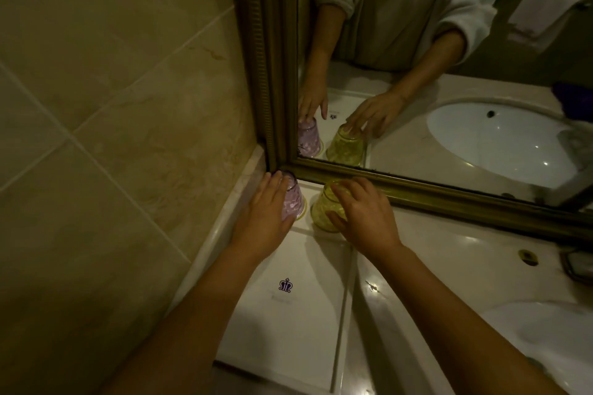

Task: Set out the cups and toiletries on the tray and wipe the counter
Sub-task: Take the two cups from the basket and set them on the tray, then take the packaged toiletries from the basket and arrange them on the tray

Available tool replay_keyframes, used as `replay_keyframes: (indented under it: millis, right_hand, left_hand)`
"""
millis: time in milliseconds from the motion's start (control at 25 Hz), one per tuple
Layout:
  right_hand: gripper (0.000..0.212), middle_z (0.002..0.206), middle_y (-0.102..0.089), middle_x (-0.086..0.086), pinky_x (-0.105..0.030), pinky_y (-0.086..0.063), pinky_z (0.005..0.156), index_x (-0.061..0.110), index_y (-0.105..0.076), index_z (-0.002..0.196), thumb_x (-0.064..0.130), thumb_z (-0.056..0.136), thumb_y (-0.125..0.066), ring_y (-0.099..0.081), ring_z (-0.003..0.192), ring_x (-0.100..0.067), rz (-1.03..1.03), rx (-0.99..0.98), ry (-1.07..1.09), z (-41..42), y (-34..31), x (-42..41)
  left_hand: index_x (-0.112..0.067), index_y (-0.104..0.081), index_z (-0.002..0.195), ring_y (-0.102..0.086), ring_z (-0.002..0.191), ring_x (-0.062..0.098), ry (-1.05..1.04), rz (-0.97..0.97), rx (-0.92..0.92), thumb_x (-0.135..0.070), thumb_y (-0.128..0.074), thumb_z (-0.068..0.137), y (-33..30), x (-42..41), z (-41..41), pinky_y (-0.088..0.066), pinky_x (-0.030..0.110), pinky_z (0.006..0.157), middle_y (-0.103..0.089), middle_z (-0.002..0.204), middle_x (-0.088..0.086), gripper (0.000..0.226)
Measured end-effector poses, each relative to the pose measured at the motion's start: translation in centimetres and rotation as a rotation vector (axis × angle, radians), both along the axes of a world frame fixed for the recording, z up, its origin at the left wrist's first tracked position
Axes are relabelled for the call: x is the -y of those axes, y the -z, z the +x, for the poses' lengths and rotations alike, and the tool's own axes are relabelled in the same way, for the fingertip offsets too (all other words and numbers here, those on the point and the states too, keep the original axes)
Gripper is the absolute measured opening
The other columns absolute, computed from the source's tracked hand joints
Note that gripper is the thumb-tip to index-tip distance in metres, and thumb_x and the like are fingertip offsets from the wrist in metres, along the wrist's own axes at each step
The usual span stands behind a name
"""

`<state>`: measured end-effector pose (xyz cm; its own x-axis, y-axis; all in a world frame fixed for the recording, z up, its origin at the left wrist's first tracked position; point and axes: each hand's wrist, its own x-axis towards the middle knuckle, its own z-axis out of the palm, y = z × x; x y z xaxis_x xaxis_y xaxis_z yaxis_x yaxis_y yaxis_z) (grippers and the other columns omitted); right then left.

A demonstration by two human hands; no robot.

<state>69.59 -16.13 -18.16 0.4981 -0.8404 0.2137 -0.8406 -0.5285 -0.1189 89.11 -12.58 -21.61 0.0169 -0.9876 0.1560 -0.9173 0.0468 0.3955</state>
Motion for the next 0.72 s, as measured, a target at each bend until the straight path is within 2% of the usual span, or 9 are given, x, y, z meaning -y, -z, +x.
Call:
replay_keyframes:
  millis: [80,120,200,280,360,440,720]
  right_hand:
    - [0.051,0.138,-0.046,-0.014,-0.042,-0.035,0.098,0.015,-0.048,0.130,0.034,0.084,-0.059,-0.036,0.131,-0.032,0.036,-0.016,-0.004,-0.1,-0.9,-0.4]
    - [0.050,0.139,-0.045,-0.013,-0.041,-0.034,0.098,0.016,-0.048,0.129,0.034,0.084,-0.057,-0.035,0.131,-0.030,0.038,-0.021,-0.003,-0.1,-1.5,-0.8]
    - [0.044,0.133,-0.050,-0.010,-0.038,-0.035,0.095,0.018,-0.051,0.125,0.037,0.085,-0.056,-0.040,0.125,-0.029,0.030,-0.034,0.006,-0.5,-2.9,-1.7]
    - [0.041,0.125,-0.056,-0.007,-0.037,-0.036,0.092,0.020,-0.054,0.121,0.038,0.084,-0.055,-0.047,0.118,-0.028,0.020,-0.041,0.027,-1.2,-4.6,-3.0]
    - [0.039,0.121,-0.059,-0.006,-0.037,-0.037,0.089,0.021,-0.056,0.118,0.039,0.083,-0.055,-0.050,0.113,-0.027,-0.005,-0.046,0.062,-2.2,-6.2,-4.8]
    - [0.038,0.118,-0.060,-0.005,-0.036,-0.038,0.087,0.021,-0.057,0.115,0.041,0.083,-0.054,-0.052,0.111,-0.027,-0.030,-0.050,0.109,-3.5,-7.6,-7.3]
    - [0.039,0.112,-0.060,-0.007,-0.039,-0.041,0.086,0.014,-0.060,0.112,0.041,0.084,-0.053,-0.053,0.105,-0.027,-0.046,-0.014,0.298,-9.7,-8.6,-17.7]
  left_hand:
    - [-0.016,-0.017,0.145,-0.004,0.144,0.030,0.004,0.084,0.097,-0.037,-0.052,0.086,-0.7,-0.2,0.3,-0.012,0.040,0.115,-0.011,0.156,0.012,0.072]
    - [-0.020,-0.018,0.145,-0.005,0.143,0.031,-0.005,0.094,0.115,-0.040,-0.052,0.086,-1.6,-0.4,0.2,-0.014,0.042,0.115,-0.010,0.156,0.014,0.072]
    - [-0.019,-0.033,0.139,-0.022,0.139,0.031,-0.003,0.064,0.105,-0.043,-0.055,0.082,-4.0,-1.1,-0.6,-0.024,0.041,0.108,-0.028,0.150,0.015,0.066]
    - [-0.017,-0.048,0.122,-0.044,0.121,0.030,0.041,0.028,0.174,-0.046,-0.057,0.077,-6.4,-2.4,-1.8,-0.034,0.039,0.096,-0.050,0.130,0.010,0.055]
    - [-0.016,-0.052,0.110,-0.051,0.109,0.029,0.071,0.036,0.293,-0.051,-0.054,0.075,-8.4,-4.3,-3.1,-0.038,0.038,0.087,-0.057,0.118,0.007,0.050]
    - [-0.015,-0.052,0.105,-0.051,0.107,0.030,0.098,0.034,0.347,-0.054,-0.051,0.076,-9.9,-6.5,-4.4,-0.039,0.037,0.083,-0.058,0.115,0.009,0.048]
    - [-0.017,-0.051,0.120,-0.056,0.106,0.031,0.201,-0.081,0.348,-0.056,-0.048,0.080,-11.0,-13.8,-10.0,-0.042,0.038,0.082,-0.060,0.116,0.011,0.056]
